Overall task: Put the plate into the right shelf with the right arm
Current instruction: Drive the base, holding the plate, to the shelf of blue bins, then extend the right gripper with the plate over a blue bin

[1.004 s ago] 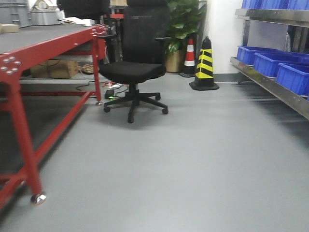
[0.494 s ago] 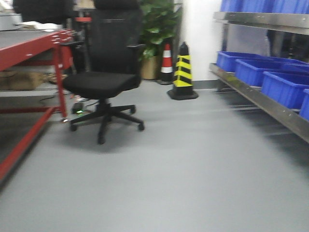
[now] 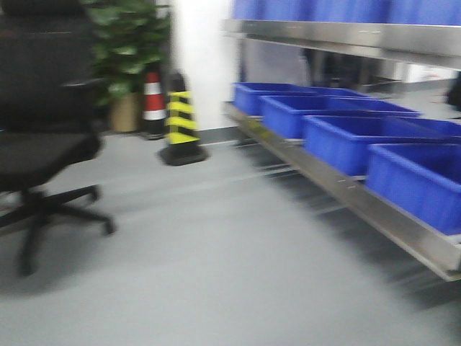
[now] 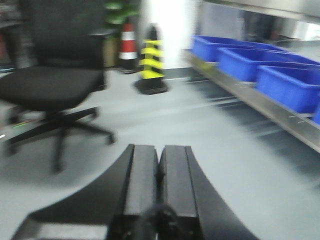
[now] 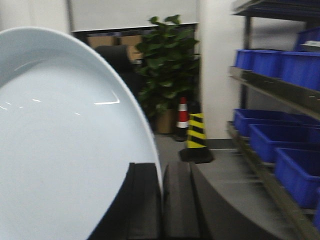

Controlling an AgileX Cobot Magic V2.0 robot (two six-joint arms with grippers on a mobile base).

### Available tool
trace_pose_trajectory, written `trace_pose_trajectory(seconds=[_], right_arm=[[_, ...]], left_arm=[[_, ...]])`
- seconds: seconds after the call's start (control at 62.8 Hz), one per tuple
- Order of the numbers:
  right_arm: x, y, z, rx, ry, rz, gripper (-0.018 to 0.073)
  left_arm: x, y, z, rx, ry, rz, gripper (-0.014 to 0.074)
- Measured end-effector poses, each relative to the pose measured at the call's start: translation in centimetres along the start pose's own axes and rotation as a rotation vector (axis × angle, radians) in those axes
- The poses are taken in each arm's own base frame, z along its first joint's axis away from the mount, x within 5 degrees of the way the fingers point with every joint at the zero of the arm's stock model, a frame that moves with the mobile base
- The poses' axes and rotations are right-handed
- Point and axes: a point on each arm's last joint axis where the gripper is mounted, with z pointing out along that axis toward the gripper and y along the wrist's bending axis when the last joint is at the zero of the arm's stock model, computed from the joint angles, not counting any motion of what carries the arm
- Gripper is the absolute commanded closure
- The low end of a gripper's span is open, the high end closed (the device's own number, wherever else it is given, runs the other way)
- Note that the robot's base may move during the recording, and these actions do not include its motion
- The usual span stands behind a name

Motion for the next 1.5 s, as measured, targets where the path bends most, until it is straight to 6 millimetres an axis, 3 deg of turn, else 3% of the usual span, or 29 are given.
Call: trace_pose_trajectory(seconds=[1.498], right_arm=[[-0.01, 0.0, 0.0, 0.0, -0.002, 0.0, 0.0502]], left_arm=[[0.0, 0.0, 0.0, 0.0, 0.0, 0.0, 0.0643]])
